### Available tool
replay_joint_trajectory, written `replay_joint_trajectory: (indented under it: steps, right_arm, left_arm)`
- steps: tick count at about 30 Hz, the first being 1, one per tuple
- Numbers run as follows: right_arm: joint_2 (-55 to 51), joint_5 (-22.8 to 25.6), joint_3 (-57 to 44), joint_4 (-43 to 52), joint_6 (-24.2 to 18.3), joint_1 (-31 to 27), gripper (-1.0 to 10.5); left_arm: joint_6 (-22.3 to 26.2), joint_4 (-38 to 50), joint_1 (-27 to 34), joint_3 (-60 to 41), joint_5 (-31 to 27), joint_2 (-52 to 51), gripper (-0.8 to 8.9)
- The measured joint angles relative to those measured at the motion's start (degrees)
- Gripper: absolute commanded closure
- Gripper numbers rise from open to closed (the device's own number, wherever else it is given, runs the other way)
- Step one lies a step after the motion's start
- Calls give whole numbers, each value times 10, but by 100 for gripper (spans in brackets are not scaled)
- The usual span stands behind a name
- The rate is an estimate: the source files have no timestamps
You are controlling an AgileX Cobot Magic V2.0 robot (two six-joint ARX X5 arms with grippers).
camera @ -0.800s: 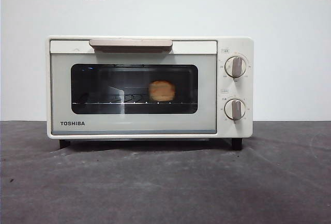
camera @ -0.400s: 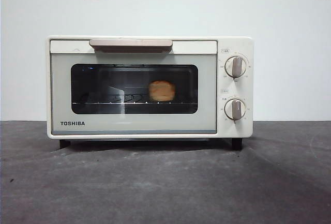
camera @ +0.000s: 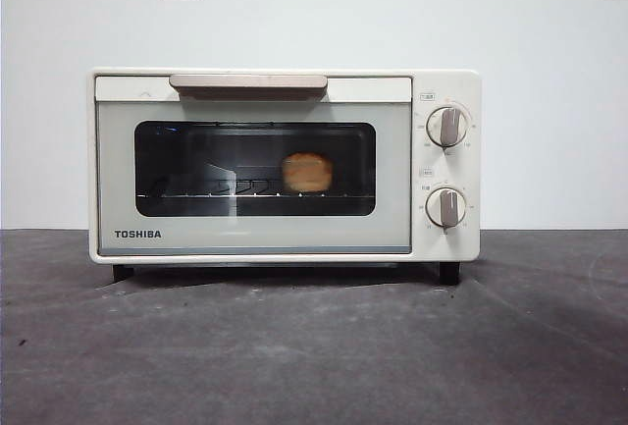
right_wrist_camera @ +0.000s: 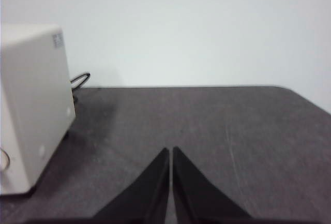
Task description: The left arm flap open the oven, the right arm pick bread and place it into oven, the left arm flap close the oven
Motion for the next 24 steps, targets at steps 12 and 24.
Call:
replay_joint_trajectory:
  steps: [12, 24]
  right_arm:
    - [-1, 0, 1, -118, 3, 0, 941]
    - [-1, 0, 1, -115, 14, 0, 941]
  left_arm:
    - [0, 0, 0, 0, 0, 0, 797]
    - [0, 0, 0, 0, 0, 0, 797]
